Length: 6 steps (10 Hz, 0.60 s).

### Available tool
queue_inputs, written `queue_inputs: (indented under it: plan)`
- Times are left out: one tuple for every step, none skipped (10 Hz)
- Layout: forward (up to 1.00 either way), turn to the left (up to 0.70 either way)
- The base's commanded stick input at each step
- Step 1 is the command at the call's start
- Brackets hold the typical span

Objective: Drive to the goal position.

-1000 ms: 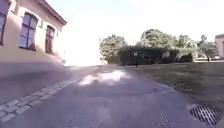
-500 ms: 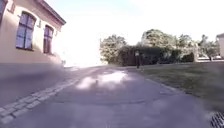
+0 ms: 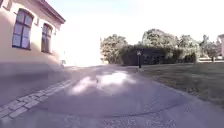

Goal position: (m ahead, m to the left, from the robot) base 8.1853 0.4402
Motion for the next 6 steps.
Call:
queue_inputs:
  plan:
    - [0.70, 0.00]
    - [0.70, 0.00]
    - [0.70, 0.00]
    - [0.70, 0.00]
    - [0.70, 0.00]
    - [0.70, 0.00]
